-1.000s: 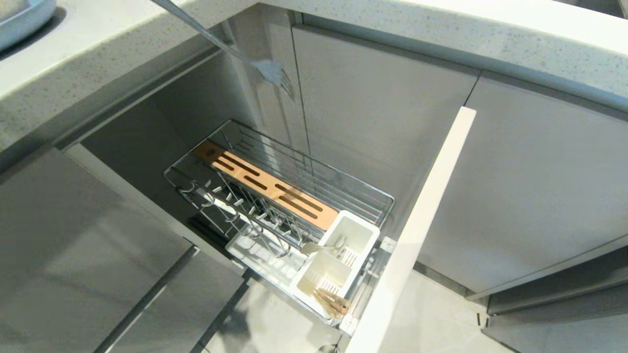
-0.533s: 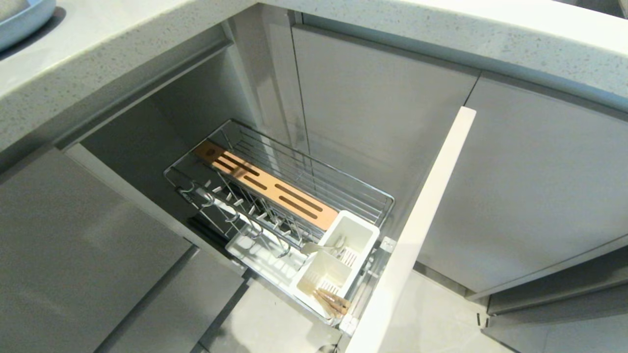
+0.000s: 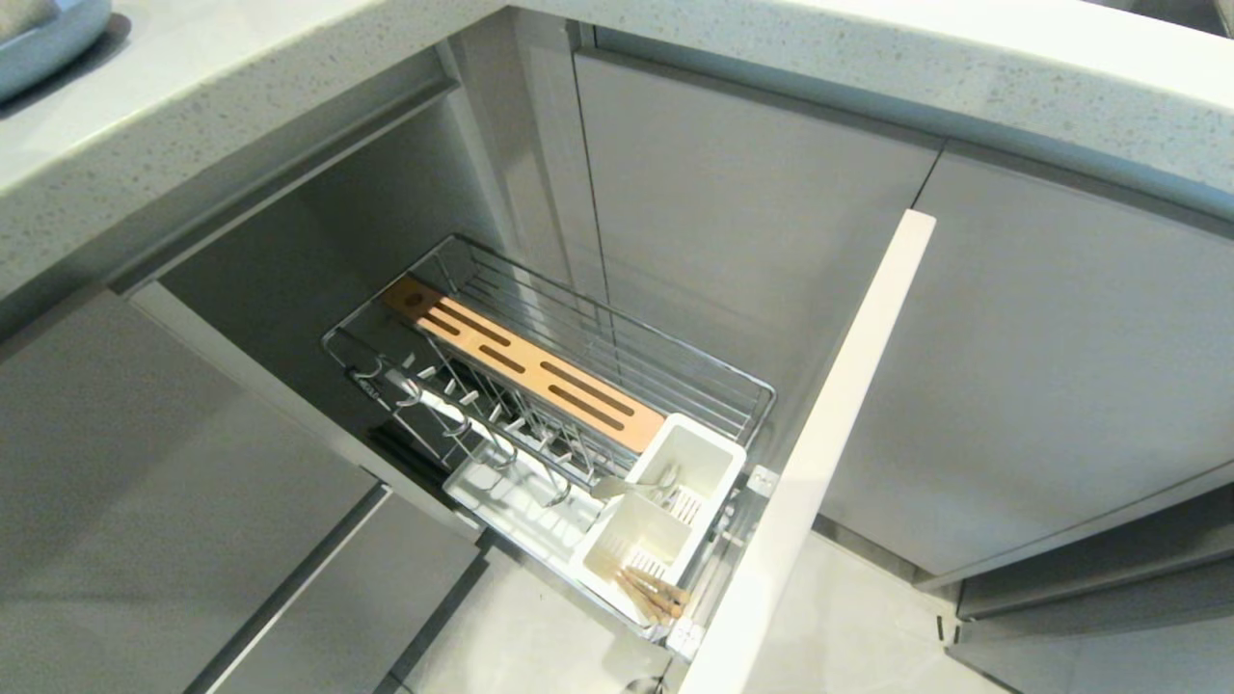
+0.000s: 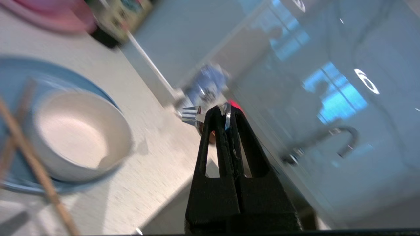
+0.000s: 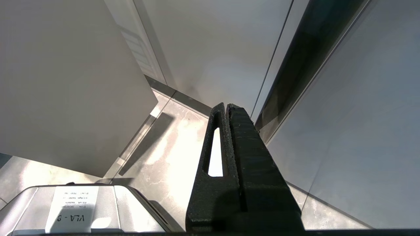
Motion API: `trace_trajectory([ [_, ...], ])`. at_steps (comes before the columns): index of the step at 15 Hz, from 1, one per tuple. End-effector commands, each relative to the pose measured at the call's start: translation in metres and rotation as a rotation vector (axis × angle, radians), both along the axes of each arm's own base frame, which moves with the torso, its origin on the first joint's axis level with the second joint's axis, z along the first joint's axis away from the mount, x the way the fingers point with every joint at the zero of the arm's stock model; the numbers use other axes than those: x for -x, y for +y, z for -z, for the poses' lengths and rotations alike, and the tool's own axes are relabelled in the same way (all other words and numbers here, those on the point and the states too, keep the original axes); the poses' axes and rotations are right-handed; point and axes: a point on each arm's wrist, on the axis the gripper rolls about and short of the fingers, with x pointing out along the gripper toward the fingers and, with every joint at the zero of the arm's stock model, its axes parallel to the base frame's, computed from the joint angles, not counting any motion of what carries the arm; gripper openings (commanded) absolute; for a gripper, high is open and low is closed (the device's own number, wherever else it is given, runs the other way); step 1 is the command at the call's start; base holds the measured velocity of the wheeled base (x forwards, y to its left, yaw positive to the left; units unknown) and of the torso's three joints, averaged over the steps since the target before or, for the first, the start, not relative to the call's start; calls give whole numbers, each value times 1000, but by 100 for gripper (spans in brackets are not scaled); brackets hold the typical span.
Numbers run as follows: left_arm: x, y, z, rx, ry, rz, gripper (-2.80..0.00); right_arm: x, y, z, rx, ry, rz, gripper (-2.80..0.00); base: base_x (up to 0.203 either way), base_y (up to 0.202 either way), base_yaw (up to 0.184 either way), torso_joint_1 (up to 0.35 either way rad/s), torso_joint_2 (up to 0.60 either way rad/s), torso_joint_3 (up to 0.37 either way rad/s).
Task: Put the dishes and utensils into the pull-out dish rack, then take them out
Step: Take the fork out of the cupboard
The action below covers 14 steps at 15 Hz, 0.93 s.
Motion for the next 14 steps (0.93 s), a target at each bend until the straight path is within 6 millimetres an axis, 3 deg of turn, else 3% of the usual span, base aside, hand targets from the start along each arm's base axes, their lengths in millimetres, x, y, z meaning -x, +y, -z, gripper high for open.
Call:
trace_trajectory([
  [1, 12, 2, 0, 0, -27, -151, -280, 0, 0, 0, -1, -2, 0, -280, 0, 0, 0, 0, 0, 0],
  [8, -4, -4, 15, -143, 51, -489, -280, 0, 0, 0, 0, -1, 0, -280, 0, 0, 0, 0, 0, 0],
  [14, -18, -2, 29, -253, -16, -524, -280, 0, 0, 0, 0, -2, 0, -280, 0, 0, 0, 0, 0, 0],
])
